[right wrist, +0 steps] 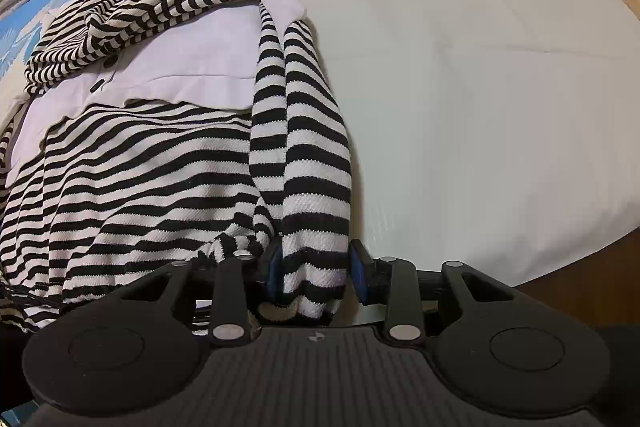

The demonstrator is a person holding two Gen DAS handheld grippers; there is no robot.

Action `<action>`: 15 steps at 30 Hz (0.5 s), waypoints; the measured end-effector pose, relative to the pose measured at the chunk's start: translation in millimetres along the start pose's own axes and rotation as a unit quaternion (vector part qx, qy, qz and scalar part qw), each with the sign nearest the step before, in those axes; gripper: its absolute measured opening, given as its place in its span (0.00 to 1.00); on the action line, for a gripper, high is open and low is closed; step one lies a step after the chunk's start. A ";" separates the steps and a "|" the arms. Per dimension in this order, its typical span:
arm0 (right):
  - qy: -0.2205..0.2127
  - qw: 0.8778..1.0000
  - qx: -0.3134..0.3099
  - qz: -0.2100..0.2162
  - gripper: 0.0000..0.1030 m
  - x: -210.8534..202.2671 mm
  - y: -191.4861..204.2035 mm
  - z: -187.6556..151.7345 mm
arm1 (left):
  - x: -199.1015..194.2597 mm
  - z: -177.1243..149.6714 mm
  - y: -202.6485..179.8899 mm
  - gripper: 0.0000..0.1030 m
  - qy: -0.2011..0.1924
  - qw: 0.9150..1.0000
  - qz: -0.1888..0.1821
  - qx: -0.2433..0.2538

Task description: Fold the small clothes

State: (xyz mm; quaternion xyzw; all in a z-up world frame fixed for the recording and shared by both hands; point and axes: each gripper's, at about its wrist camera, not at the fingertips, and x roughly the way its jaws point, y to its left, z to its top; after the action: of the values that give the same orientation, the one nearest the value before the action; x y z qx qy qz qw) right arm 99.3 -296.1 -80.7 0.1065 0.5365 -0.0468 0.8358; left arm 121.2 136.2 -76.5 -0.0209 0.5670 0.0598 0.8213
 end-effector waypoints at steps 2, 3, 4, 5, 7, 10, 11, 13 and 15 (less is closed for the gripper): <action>-0.001 1.000 -0.002 0.001 0.33 -0.3 -0.4 0.2 | 0.2 -0.4 -1.5 0.55 -0.001 1.000 0.001 0.003; -0.003 1.000 -0.002 0.002 0.29 -0.8 -0.6 0.2 | 0.1 -0.6 -2.2 0.49 -0.003 1.000 0.000 0.005; -0.006 1.000 -0.001 0.009 0.19 -1.7 -0.8 0.3 | -0.4 -0.9 -3.5 0.39 -0.005 1.000 -0.001 0.008; -0.011 1.000 -0.002 0.014 0.14 -3.5 -0.2 0.6 | -1.2 -1.3 -5.4 0.34 -0.009 1.000 -0.003 0.013; -0.027 0.999 -0.008 0.016 0.09 -9.1 2.0 1.3 | -4.5 -2.8 -10.4 0.14 -0.020 0.999 -0.002 0.029; -0.054 0.998 -0.005 0.029 0.08 -21.1 1.7 3.8 | -14.7 -3.5 -16.7 0.09 -0.041 0.998 0.011 0.053; -0.064 0.997 0.001 0.037 0.07 -27.2 0.6 5.8 | -19.9 -2.2 -16.8 0.08 -0.046 0.997 0.008 0.056; -0.083 0.995 0.011 0.050 0.07 -42.0 -2.9 11.4 | -32.9 3.7 -14.5 0.08 -0.055 0.997 -0.003 0.058; -0.103 0.992 0.020 0.069 0.07 -60.4 -8.8 18.6 | -52.1 11.8 -9.1 0.08 -0.069 0.996 -0.020 0.050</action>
State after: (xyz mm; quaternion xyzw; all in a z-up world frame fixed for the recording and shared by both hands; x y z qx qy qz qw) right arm 88.7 -311.1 -19.6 0.1545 0.4376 -0.0111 0.8857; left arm 115.1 124.5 -23.9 0.0132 0.5108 0.0163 0.8594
